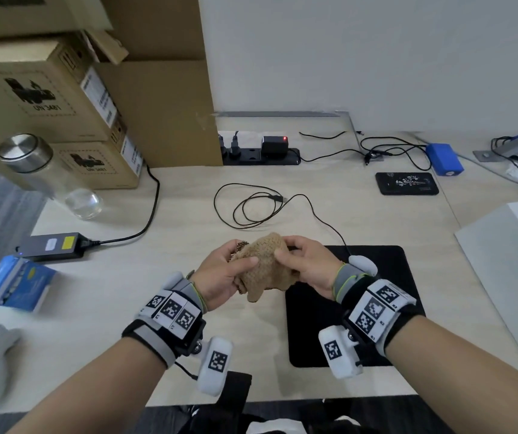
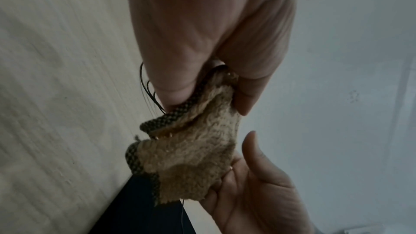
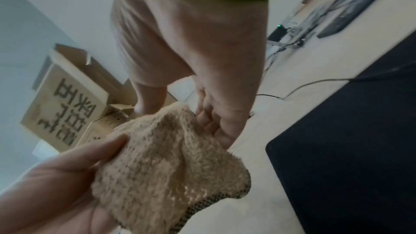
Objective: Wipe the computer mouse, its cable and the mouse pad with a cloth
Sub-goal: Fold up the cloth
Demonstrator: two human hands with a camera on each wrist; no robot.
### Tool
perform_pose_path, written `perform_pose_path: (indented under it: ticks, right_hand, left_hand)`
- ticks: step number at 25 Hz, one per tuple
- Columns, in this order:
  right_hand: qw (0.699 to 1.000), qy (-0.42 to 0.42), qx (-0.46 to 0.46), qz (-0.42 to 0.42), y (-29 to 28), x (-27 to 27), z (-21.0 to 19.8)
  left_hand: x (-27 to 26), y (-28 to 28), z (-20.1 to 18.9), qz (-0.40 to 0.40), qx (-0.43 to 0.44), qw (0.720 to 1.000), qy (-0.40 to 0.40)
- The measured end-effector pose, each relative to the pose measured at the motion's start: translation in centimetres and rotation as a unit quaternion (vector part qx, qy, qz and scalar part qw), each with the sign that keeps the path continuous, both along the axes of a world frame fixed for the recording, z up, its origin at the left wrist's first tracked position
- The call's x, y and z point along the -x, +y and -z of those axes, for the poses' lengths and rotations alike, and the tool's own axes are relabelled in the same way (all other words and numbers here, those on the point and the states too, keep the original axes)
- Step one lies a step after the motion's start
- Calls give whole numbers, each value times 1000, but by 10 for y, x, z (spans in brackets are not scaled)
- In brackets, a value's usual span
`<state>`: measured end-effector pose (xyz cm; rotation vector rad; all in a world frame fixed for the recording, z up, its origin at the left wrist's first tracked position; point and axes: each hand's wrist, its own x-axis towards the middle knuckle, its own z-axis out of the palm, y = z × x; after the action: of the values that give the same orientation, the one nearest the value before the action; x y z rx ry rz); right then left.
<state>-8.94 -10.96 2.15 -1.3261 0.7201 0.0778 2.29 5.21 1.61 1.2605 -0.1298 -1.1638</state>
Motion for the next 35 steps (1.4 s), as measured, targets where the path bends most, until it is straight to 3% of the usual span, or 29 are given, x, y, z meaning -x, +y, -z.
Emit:
perform_pose_path:
  ticks: [3, 6, 11, 14, 19, 23, 25, 27, 30, 31, 33, 35]
  right_hand:
    - [993, -30, 109, -27, 2, 1, -4]
    - [983, -55, 178, -10, 0, -1, -6]
    - [977, -101, 187, 19, -1, -1, -14]
    - [973, -109, 201, 37, -4, -3, -14]
    - [962, -121, 245, 13, -2, -3, -24]
    - [940, -162, 299, -18, 1, -1, -28]
    - [947, -165, 275, -17, 2, 0, -30]
    - [951, -168, 260, 0, 3, 0, -31]
    - [959, -156, 231, 49, 0, -2, -24]
    - [969, -147, 183, 72, -1, -4, -21]
    - [984, -110, 79, 113, -2, -6, -11]
    - [990, -34, 45, 130, -4, -8, 2]
  left_hand:
    - [1, -3, -5, -5, -9, 998, -63]
    - [-2, -4, -6, 12, -61, 982, -178]
    - [-8, -6, -3, 60, -67, 939, -333]
    - [-12, -7, -2, 48, -91, 886, -452]
    - [-12, -9, -9, 74, -107, 831, -541]
    - [-7, -11, -12, 52, -75, 807, -583]
    - [-3, -12, -11, 56, -85, 821, -562]
    - [-4, -11, -6, 56, -130, 864, -484]
    - [-3, -9, -4, 61, -159, 961, -218]
    - [-1, -9, -4, 58, -140, 974, -171]
    - [2, -10, -4, 29, -97, 979, -176]
    - [5, -13, -6, -12, -59, 983, -171]
